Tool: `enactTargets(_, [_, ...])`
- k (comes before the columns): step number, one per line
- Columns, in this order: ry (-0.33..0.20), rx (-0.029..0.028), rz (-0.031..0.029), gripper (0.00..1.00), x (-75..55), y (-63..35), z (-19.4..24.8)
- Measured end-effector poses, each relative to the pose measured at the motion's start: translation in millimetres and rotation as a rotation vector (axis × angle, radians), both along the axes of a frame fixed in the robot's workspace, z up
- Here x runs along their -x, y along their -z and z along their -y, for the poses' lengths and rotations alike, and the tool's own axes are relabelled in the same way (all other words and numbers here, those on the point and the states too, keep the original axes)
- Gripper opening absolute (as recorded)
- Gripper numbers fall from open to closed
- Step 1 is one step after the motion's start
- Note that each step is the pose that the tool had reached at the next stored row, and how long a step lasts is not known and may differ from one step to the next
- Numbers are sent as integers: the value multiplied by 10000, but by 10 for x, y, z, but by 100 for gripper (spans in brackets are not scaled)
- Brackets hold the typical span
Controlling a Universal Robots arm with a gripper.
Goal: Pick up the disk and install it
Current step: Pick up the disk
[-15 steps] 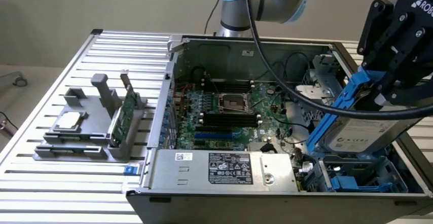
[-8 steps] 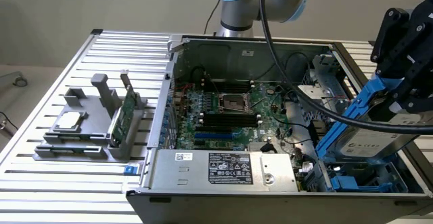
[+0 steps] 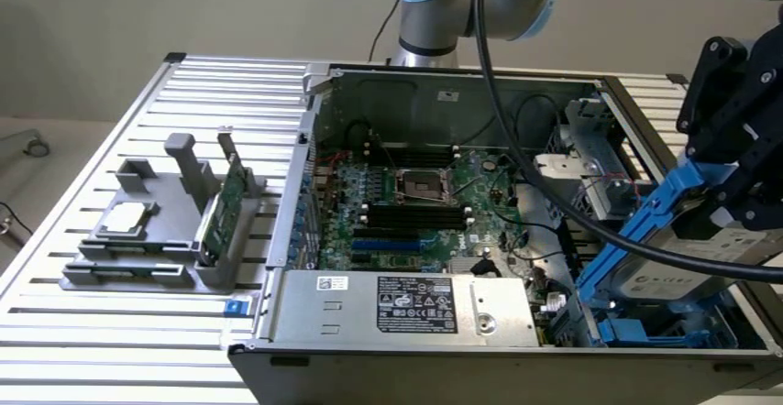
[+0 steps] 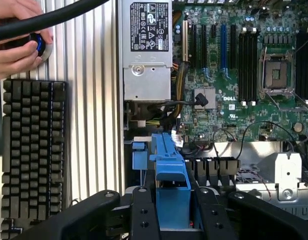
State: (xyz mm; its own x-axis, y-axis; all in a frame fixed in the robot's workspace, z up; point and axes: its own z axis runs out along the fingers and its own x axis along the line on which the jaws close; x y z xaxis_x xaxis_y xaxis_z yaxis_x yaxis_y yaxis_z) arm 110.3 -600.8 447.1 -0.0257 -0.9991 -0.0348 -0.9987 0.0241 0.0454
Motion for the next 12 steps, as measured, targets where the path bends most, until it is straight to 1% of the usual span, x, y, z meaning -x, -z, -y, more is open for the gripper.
enactTargets(4, [0,4,-1,33,-43,10,0])
enactTargets(12, [1,2,9,33,-78,44,0])
